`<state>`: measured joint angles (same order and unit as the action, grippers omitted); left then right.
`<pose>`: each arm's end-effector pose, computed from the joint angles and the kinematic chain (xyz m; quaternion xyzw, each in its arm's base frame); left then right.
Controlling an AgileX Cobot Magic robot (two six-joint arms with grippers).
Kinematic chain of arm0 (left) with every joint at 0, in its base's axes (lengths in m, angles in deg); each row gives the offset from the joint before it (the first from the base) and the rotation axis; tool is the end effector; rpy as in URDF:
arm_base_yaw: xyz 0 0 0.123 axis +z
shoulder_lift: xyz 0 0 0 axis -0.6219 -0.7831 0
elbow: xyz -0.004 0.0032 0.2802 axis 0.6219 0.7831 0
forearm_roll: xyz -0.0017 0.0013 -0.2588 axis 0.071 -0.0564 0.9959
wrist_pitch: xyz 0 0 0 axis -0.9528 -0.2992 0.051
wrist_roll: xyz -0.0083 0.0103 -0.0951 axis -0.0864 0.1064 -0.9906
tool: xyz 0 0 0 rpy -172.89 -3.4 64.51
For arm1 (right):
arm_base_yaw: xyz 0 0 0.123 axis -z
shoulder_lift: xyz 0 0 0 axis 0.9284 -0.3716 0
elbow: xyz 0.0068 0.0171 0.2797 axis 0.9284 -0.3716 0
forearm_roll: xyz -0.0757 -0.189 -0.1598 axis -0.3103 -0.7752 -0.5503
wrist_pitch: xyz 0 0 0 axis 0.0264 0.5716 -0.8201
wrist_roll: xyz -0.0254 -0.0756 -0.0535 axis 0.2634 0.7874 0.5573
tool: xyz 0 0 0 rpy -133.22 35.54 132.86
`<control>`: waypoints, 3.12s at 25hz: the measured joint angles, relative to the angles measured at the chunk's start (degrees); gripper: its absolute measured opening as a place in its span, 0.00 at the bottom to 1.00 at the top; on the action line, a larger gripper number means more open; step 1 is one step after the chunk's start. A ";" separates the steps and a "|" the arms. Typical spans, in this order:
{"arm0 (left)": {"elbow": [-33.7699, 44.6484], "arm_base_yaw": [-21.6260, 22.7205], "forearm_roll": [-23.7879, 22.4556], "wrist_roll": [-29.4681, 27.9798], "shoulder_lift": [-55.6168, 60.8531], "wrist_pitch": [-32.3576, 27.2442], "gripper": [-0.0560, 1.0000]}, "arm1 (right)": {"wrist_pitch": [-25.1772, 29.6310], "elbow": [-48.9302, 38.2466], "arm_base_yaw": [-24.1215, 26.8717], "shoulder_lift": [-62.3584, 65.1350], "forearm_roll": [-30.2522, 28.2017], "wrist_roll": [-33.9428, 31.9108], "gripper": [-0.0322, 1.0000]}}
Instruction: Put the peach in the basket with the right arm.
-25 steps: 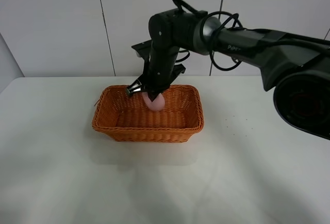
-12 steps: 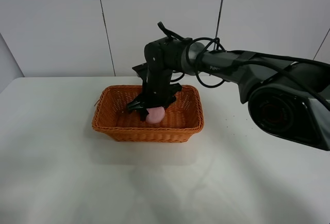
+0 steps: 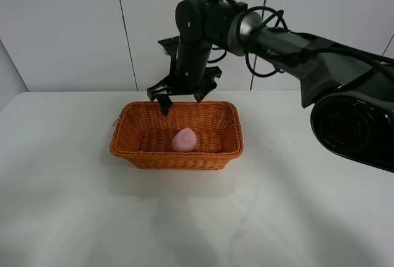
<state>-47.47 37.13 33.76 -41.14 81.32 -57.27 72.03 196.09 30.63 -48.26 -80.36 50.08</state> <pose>0.0111 0.0004 0.2775 0.0200 0.8510 0.0043 0.5248 0.4088 0.3120 0.2333 -0.2904 0.9376 0.0570 0.1823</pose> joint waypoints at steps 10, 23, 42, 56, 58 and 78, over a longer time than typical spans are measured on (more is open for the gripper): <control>0.00 0.00 0.00 0.00 0.00 0.00 0.99 | 0.35 5.56 3.34 0.67 -0.21 -0.17 0.65; 0.00 0.00 0.00 0.00 0.00 0.00 0.99 | 0.35 5.56 24.02 0.67 -0.66 0.26 0.65; 0.00 0.00 0.00 0.00 0.00 0.00 0.99 | 0.38 -6.37 34.72 7.47 -1.26 0.84 0.65; 0.00 0.00 0.00 0.00 0.00 0.00 0.99 | 0.17 -57.30 34.72 50.86 -1.26 0.89 0.65; 0.00 0.00 0.00 0.00 0.00 0.00 0.99 | 0.23 -64.57 34.72 58.69 -1.26 0.89 0.65; 0.00 0.00 0.00 0.00 0.00 0.00 0.99 | -10.42 -102.15 34.72 126.89 -1.03 0.89 0.65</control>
<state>-47.47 37.13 33.76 -41.14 81.32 -57.27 61.61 93.94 65.34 78.63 -81.39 50.97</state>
